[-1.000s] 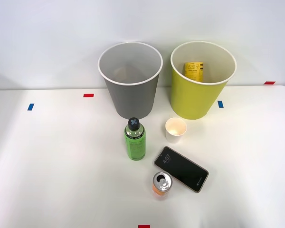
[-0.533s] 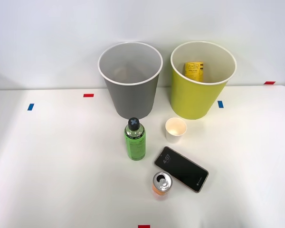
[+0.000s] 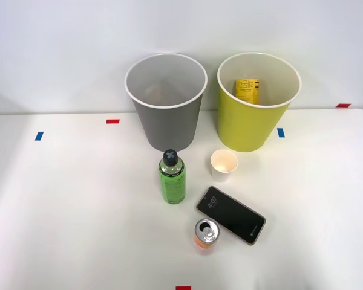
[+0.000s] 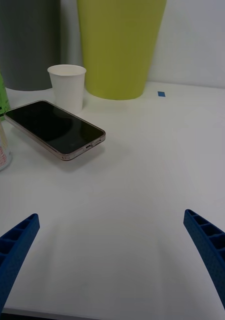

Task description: Put cans in the gray bin, plastic bottles in the light green bin

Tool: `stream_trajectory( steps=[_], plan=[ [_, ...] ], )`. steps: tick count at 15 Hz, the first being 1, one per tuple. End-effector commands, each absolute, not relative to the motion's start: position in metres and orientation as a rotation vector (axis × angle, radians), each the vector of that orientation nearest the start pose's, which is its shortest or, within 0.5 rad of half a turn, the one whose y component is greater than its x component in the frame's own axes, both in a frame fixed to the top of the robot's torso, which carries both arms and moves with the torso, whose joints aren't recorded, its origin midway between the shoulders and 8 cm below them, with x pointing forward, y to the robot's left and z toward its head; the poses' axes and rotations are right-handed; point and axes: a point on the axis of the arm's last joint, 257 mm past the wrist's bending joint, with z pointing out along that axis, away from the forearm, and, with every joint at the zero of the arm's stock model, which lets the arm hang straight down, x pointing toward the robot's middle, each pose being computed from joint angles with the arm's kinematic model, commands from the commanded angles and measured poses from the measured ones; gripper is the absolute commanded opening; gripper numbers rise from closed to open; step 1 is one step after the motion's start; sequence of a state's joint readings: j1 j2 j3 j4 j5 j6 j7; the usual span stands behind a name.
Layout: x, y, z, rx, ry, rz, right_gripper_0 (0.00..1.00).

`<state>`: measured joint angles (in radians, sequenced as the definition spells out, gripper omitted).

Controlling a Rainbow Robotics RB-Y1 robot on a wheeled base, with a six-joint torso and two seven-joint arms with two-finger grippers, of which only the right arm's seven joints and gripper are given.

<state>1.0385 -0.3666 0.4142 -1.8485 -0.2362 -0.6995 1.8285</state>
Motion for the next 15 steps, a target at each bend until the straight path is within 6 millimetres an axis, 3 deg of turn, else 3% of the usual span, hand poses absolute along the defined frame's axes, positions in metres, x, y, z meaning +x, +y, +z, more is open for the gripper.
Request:
stream_trajectory(
  steps=[1,15],
  plan=[
    [0.1828,-0.2168,-0.3129,-0.132,1.682,-0.015,1.00],
    [0.1828,-0.2168,-0.3129,-0.132,1.682,-0.015,1.00]
  ],
)
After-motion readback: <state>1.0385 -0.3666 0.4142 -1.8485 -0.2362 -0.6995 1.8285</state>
